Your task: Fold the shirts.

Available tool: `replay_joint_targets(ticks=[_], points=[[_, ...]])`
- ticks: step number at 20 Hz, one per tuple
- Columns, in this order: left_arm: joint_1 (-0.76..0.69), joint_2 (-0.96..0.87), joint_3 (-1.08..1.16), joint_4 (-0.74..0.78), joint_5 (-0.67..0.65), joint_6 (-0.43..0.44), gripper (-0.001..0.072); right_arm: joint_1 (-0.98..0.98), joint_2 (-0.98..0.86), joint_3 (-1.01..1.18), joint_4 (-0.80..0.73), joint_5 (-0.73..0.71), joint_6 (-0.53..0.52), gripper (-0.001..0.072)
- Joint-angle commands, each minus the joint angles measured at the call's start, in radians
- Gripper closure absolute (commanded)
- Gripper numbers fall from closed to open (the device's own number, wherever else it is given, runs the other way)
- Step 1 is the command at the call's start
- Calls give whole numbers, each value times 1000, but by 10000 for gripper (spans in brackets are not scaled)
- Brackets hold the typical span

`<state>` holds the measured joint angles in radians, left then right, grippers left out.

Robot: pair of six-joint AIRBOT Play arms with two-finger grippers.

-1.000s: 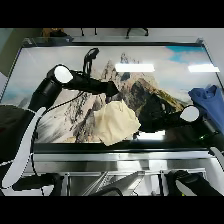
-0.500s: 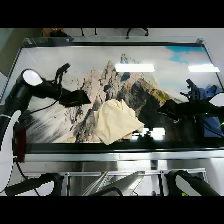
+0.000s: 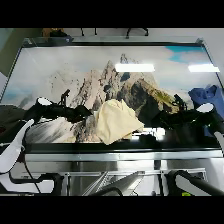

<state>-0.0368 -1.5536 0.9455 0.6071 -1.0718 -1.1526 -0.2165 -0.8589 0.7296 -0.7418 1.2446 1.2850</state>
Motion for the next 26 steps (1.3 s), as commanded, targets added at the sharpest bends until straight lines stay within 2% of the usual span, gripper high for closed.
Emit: replay_joint_targets(ticks=[1, 6, 7, 8, 9, 11, 12, 13, 20, 22, 24, 26], points=[[-51, -128, 72, -84, 28, 61, 184, 19, -43, -21, 61, -42, -60, 326], [-102, -242, 181, -74, 22, 59, 187, 86, -60, -21, 66, -82, -60, 326], [-101, -259, 187, -77, 6, 50, 242, 90, -60, -21, 66, -88, -60, 326], [-99, -272, 195, -74, -6, 50, 372, 90, -60, -21, 66, -93, -60, 326], [-94, -278, 204, -77, -16, 50, 416, 90, -60, -21, 66, -97, -60, 326], [-94, -277, 230, -77, -26, 49, 419, 92, -67, -21, 74, -97, -68, 326], [-95, -277, 248, -77, -41, 50, 631, 96, -76, -21, 84, -97, -84, 327], [-95, -277, 266, -77, -54, 54, 693, 101, -87, -21, 92, -97, -86, 327], [-98, -277, 334, -76, -103, 33, 692, 133, -194, -20, 100, -166, -139, 327], [-98, -277, 333, -77, -105, 33, 693, 133, -218, -20, 143, -163, -172, 335], [-98, -277, 333, -77, -107, 32, 693, 141, -249, -20, 260, -126, -247, 454], [-98, -277, 334, -84, -116, 17, 693, 169, -279, -20, 369, -93, -319, 484]])
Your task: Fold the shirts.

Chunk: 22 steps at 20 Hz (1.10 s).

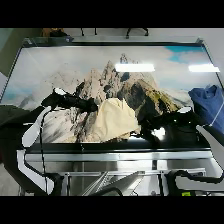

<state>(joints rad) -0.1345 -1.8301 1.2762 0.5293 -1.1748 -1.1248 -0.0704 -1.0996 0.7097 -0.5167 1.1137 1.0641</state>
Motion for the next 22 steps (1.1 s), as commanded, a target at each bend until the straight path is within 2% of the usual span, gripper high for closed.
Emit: replay_joint_targets(ticks=[1, 2, 6, 10, 17, 20, 22], points=[[0, 2, 3, -8, -25, -16, 693, 38, -50, 0, 180, 48, -117, 496], [2, 11, 3, -3, -32, -20, 693, 49, -56, 0, 201, 62, -139, 696], [39, 137, 3, 1, -57, -21, 693, 14, -21, 6, 300, 171, -207, 694], [145, 377, 3, 2, -131, -36, 694, -167, 129, 124, 470, 307, -264, 694], [277, 910, 29, 2, -114, -65, 693, -423, 412, 530, 561, 304, -249, 695], [333, 1091, 162, -2, -108, -72, 693, -465, 458, 747, 563, 285, -227, 695], [376, 1179, 290, 3, -59, -54, 693, -464, 468, 888, 566, 280, -227, 695]])
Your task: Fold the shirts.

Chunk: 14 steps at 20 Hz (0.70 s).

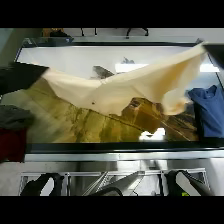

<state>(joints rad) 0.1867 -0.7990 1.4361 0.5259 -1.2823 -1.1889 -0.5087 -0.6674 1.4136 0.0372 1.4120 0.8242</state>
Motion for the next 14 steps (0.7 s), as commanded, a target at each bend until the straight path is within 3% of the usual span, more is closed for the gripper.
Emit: replay_joint_targets(ticks=[1, 4, 8, 12, 14], points=[[84, 179, 190, 8, 79, 32, 694, -26, 41, 247, 8, -19, 13, 695], [181, 201, 323, 33, 115, 88, 693, -26, 44, 339, -79, -35, 9, 695], [238, 12, 427, 14, 95, 92, 694, -26, -35, 283, -167, -58, 8, 695], [7, -349, 466, 8, 80, 138, 693, 55, -209, 116, -187, -83, -60, 694], [-138, -563, 515, 118, 113, 138, 693, 156, -315, 45, -253, -156, -114, 694]])
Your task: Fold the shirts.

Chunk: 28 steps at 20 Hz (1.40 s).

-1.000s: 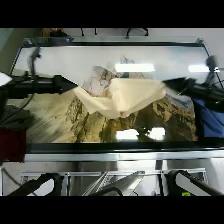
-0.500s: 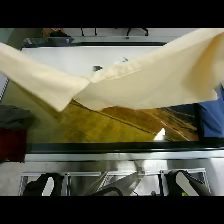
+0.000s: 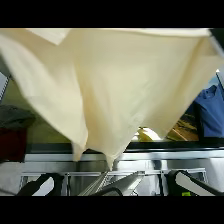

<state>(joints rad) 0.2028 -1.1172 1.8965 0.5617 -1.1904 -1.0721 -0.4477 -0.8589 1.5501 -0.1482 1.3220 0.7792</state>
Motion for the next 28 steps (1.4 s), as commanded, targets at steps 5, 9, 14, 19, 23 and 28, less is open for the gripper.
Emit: replay_joint_targets(ticks=[5, 9, 14, 19, 23, 28], points=[[-348, -744, 209, 386, 105, -130, 693, 270, -454, -129, -233, -337, -77, 693], [-306, -806, 208, 385, 98, -212, 205, 256, -551, -128, -234, -390, -77, 396], [-151, -623, 109, 381, -126, -238, 36, 82, -452, -129, -367, -182, 38, 389], [-89, -383, -335, 381, -315, -236, 37, -52, -373, -346, -512, 75, 122, 423], [-158, -188, -817, 380, -217, -201, 36, -127, -277, -635, -587, 71, 182, 403], [-273, -10, -1144, 379, -66, -203, 36, -92, -188, -804, -593, 66, 186, 318]])
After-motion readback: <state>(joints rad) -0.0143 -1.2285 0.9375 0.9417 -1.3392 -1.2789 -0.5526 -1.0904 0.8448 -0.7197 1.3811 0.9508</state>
